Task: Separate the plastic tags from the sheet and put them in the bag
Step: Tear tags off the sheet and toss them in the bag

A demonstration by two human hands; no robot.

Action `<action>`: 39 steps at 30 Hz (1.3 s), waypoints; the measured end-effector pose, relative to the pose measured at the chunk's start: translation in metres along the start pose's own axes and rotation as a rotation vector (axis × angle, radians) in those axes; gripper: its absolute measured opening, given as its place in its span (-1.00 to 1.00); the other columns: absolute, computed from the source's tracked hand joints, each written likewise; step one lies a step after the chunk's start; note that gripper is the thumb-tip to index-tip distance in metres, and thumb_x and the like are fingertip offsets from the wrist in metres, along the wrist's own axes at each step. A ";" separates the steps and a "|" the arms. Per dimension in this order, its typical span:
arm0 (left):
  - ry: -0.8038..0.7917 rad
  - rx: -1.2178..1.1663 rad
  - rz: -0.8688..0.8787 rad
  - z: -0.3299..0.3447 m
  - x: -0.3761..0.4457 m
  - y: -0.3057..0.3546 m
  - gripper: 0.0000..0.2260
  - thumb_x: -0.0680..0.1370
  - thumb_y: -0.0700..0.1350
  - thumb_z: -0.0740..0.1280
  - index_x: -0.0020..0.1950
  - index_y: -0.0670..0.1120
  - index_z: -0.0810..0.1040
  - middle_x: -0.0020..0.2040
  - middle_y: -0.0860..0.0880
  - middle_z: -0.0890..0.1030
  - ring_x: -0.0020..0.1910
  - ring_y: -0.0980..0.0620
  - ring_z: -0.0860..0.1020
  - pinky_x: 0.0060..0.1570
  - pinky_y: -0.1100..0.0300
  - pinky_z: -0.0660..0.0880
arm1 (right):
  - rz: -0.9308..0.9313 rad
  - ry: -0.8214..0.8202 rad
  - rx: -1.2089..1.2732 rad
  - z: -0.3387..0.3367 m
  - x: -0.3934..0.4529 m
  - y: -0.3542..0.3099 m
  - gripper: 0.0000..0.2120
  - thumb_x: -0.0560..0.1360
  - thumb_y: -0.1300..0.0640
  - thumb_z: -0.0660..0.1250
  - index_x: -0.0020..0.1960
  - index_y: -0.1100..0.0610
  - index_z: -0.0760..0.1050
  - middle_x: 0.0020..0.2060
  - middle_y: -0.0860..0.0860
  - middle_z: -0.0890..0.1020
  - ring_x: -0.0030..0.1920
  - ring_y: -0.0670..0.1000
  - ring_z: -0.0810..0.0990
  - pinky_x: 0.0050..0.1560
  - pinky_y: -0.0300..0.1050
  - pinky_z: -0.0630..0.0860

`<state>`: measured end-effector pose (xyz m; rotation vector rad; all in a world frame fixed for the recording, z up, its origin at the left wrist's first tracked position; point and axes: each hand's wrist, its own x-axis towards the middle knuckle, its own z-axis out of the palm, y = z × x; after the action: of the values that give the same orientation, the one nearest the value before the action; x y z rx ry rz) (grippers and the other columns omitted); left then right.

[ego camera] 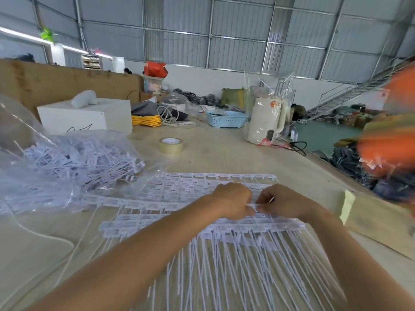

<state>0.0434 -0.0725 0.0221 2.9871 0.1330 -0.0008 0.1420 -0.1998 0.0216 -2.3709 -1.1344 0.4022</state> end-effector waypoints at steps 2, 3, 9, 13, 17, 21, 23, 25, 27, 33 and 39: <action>0.029 -0.134 -0.002 0.006 0.011 -0.003 -0.69 0.57 0.07 0.26 0.01 -0.19 0.54 -0.02 -0.19 0.57 -0.09 -0.09 0.51 -0.12 0.13 0.39 | -0.011 0.052 0.026 0.000 0.001 0.000 -0.84 0.46 0.25 0.35 -0.29 0.11 0.54 -0.40 -0.03 0.56 -0.36 -0.11 0.48 -0.31 -0.33 0.39; 0.054 -0.216 -0.009 0.006 0.013 -0.007 -0.70 0.56 0.08 0.29 -0.01 -0.17 0.55 -0.07 -0.16 0.57 -0.15 -0.06 0.48 -0.18 0.17 0.36 | -0.018 0.083 0.101 0.000 0.001 0.001 -0.84 0.46 0.25 0.35 -0.29 0.13 0.55 -0.39 -0.01 0.58 -0.36 -0.10 0.50 -0.30 -0.32 0.41; 0.225 -0.467 -0.117 0.003 0.012 -0.028 -0.62 0.47 0.16 0.37 -0.37 -0.07 0.40 -0.42 -0.04 0.35 -0.39 -0.01 0.33 -0.31 0.16 0.24 | -0.065 0.119 0.679 0.010 0.005 -0.004 -0.87 0.51 0.29 0.28 -0.22 0.23 0.49 -0.42 0.14 0.58 -0.45 0.01 0.52 -0.43 -0.18 0.33; 0.227 -0.452 -0.131 0.001 0.005 -0.030 -0.61 0.52 0.15 0.31 -0.37 -0.06 0.36 -0.42 -0.02 0.35 -0.42 0.03 0.32 -0.34 0.17 0.25 | -0.070 0.083 0.671 0.013 0.005 -0.009 -0.86 0.53 0.28 0.30 -0.21 0.25 0.53 -0.45 0.06 0.54 -0.49 -0.03 0.50 -0.49 -0.25 0.40; 0.195 -0.517 -0.105 -0.003 0.000 -0.027 -0.65 0.56 0.12 0.26 -0.24 -0.14 0.54 -0.35 -0.02 0.59 -0.43 0.05 0.48 -0.27 0.15 0.46 | -0.127 0.125 0.667 0.013 0.004 -0.008 -0.87 0.54 0.29 0.28 -0.17 0.30 0.52 -0.44 0.09 0.52 -0.50 -0.04 0.46 -0.51 -0.26 0.38; 0.109 -0.767 -0.103 -0.010 -0.004 -0.030 -0.69 0.60 -0.02 0.24 -0.29 -0.10 0.55 -0.51 0.14 0.55 -0.53 0.26 0.46 -0.43 0.36 0.39 | -0.197 0.116 0.710 0.014 0.004 -0.008 -0.88 0.53 0.27 0.29 -0.14 0.31 0.51 -0.45 0.06 0.51 -0.49 -0.05 0.48 -0.50 -0.25 0.38; 0.123 -0.864 -0.129 -0.013 -0.004 -0.031 -0.76 0.60 -0.07 0.25 -0.21 -0.11 0.57 -0.51 0.16 0.55 -0.49 0.27 0.47 -0.45 0.39 0.38 | -0.240 0.100 0.685 0.014 0.002 -0.008 -0.88 0.52 0.24 0.32 -0.16 0.27 0.51 -0.47 0.01 0.51 -0.48 -0.06 0.50 -0.49 -0.26 0.40; 0.134 -0.921 -0.155 -0.015 -0.005 -0.031 -0.83 0.59 -0.09 0.27 -0.10 -0.14 0.59 -0.43 0.11 0.57 -0.44 0.20 0.46 -0.48 0.41 0.35 | -0.271 0.116 0.660 0.014 0.002 -0.010 -0.89 0.52 0.22 0.32 -0.16 0.24 0.52 -0.47 -0.03 0.52 -0.46 -0.06 0.52 -0.48 -0.25 0.44; 0.140 -0.968 -0.165 -0.016 -0.005 -0.033 -0.83 0.56 -0.09 0.30 -0.13 -0.16 0.60 -0.37 0.00 0.53 -0.43 0.11 0.37 -0.52 0.36 0.26 | -0.310 0.157 0.658 0.016 0.002 -0.012 -0.90 0.51 0.21 0.32 -0.13 0.24 0.53 -0.47 -0.01 0.51 -0.44 -0.06 0.52 -0.47 -0.23 0.47; -0.010 -1.205 -0.172 -0.020 -0.008 -0.039 -0.72 0.54 -0.14 0.29 -0.38 -0.12 0.49 -0.60 0.08 0.27 -0.59 0.14 0.15 -0.55 0.30 0.05 | -0.425 0.320 0.568 0.019 0.001 -0.019 -0.86 0.50 0.33 0.32 -0.21 0.19 0.56 -0.51 -0.03 0.52 -0.55 -0.07 0.46 -0.59 -0.28 0.38; -0.038 -1.140 -0.150 -0.031 -0.015 -0.037 -0.73 0.54 -0.17 0.29 -0.37 -0.11 0.51 -0.58 0.06 0.40 -0.63 0.16 0.23 -0.60 0.33 0.11 | -0.235 0.617 0.533 0.004 0.003 -0.006 -0.87 0.52 0.34 0.29 -0.21 0.26 0.51 -0.48 0.12 0.51 -0.62 -0.11 0.41 -0.63 -0.31 0.34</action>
<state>0.0248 -0.0329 0.0469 1.8344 0.2472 0.0010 0.1384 -0.1930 0.0209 -1.6902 -0.8562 -0.1057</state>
